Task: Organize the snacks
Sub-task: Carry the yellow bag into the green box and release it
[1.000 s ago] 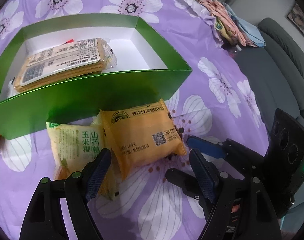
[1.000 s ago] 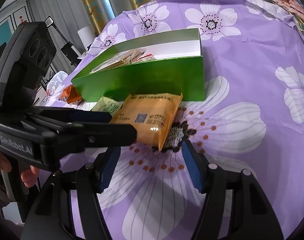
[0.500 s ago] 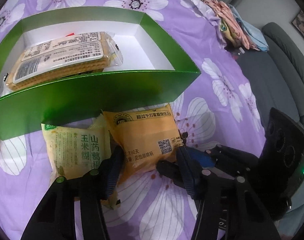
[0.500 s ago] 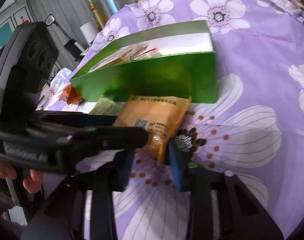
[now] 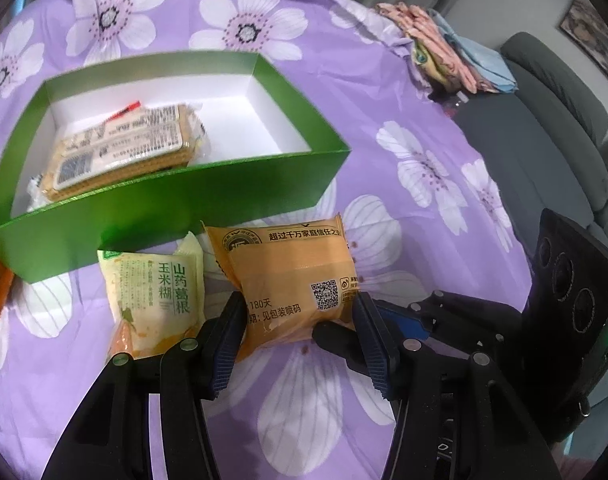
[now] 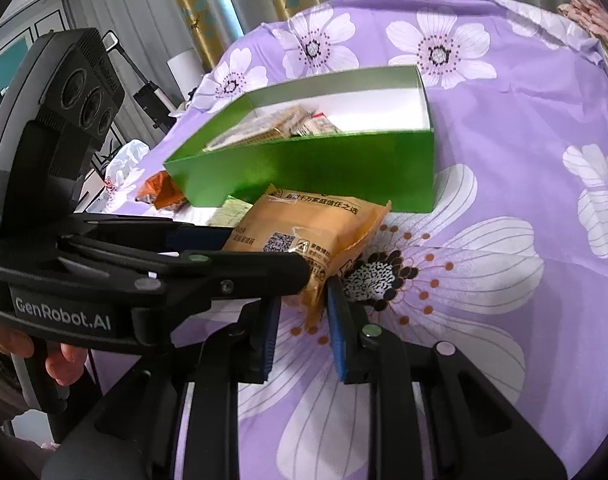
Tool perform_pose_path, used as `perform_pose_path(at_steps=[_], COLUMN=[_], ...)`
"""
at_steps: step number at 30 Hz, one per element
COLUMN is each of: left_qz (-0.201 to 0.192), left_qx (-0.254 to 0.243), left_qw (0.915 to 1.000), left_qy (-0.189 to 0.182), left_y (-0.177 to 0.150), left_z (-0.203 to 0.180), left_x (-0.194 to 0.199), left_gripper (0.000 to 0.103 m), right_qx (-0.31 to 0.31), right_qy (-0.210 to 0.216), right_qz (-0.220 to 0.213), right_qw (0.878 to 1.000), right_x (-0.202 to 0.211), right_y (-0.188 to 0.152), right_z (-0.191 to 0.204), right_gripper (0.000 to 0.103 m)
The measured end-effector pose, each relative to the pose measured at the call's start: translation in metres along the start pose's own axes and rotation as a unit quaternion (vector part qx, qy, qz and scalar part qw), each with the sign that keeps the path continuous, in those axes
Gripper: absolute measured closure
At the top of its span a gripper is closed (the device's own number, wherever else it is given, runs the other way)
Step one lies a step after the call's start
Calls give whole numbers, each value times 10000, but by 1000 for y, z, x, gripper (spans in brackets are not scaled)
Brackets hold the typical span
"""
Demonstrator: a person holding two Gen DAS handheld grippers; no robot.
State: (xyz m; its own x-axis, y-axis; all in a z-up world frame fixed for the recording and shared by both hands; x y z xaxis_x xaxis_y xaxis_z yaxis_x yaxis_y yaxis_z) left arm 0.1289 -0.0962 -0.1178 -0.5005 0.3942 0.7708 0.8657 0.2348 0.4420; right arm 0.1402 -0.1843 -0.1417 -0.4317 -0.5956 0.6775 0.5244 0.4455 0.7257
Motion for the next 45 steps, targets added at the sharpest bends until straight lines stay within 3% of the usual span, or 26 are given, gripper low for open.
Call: perform_pose_path(at_steps=[12,23,33,45], left_qz=[-577,-966,-1122,-896], left_qx=[-130,-110,12,278], left_qw=[9982,9953,9937,9956], left_qy=[-12,-14,50,78], left_y=[10,39,73,97], left_z=[-7,5,26,58], left_x=[46,71,69,37], left_gripper=[48,48,48,48], right_qx=[356,668,837,776], right_qy=[-129,-199,-204,-173], right_qz=[-389,-604,-681,-416], right_qw=[9985,9957,9940,9960], right_x=[29,30,5,-40], right_y=[29,66,102,118], right_z=[28,42,39,22], right_gripper=[80,80,80,79])
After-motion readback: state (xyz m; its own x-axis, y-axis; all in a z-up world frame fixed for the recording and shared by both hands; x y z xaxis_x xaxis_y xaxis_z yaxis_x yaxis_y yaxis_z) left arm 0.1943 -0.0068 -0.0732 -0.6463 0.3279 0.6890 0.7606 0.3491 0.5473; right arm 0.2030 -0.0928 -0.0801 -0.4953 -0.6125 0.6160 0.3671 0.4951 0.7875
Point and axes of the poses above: each gripper's, at about its wrist camera, not at the fingertips, and x roughly against the way its jaws point, z to its left, y to its top, the point moved 5 cm from there along -x, roughly the way its jaws point, and after that the axes turned 11 degrees about x, right-handed, at the moved point
